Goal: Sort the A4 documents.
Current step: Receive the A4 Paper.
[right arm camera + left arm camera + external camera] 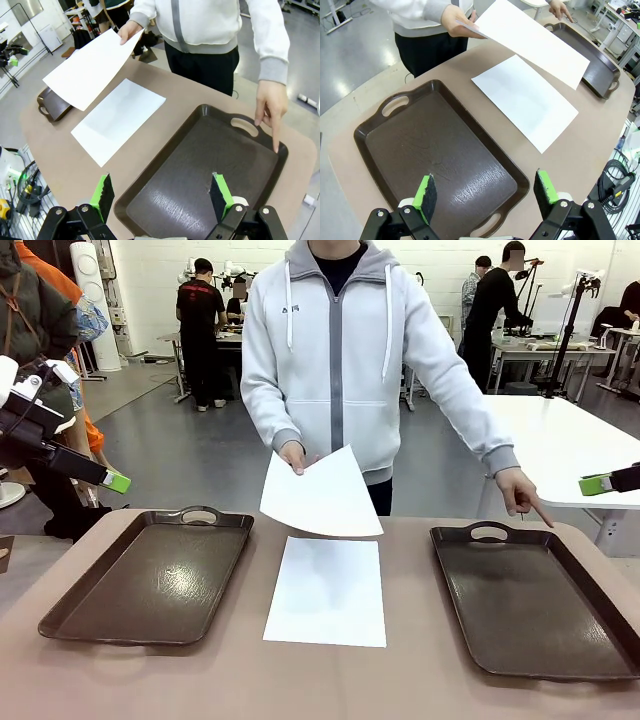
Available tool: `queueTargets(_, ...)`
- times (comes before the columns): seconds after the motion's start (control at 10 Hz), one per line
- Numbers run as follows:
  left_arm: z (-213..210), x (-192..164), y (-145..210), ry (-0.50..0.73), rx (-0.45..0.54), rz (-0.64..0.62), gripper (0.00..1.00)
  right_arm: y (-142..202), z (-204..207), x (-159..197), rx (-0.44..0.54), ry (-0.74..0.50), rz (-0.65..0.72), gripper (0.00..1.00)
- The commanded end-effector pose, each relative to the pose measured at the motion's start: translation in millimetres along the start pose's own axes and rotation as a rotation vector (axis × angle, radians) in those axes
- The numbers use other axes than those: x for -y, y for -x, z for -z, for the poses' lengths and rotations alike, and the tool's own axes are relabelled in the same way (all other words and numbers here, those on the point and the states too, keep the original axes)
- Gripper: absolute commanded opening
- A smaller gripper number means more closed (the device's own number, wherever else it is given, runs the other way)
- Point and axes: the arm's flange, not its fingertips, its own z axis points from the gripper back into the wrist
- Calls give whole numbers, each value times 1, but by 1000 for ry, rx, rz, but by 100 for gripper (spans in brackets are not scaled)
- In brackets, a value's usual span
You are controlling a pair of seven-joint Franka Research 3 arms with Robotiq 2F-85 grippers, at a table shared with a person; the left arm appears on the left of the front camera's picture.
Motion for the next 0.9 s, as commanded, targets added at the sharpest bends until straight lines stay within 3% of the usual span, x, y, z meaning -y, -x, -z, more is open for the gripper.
queueTargets(0.0, 1, -2, 1, 8, 1, 6, 100, 0, 1, 0, 9, -18, 1, 100)
queueTargets(0.2, 1, -2, 1, 8, 1, 6, 100, 0, 0, 0, 0, 0, 0, 100)
queueTargets(0.8, 1, -2, 1, 8, 1, 6, 100, -50, 122, 21, -130, -425, 365, 100)
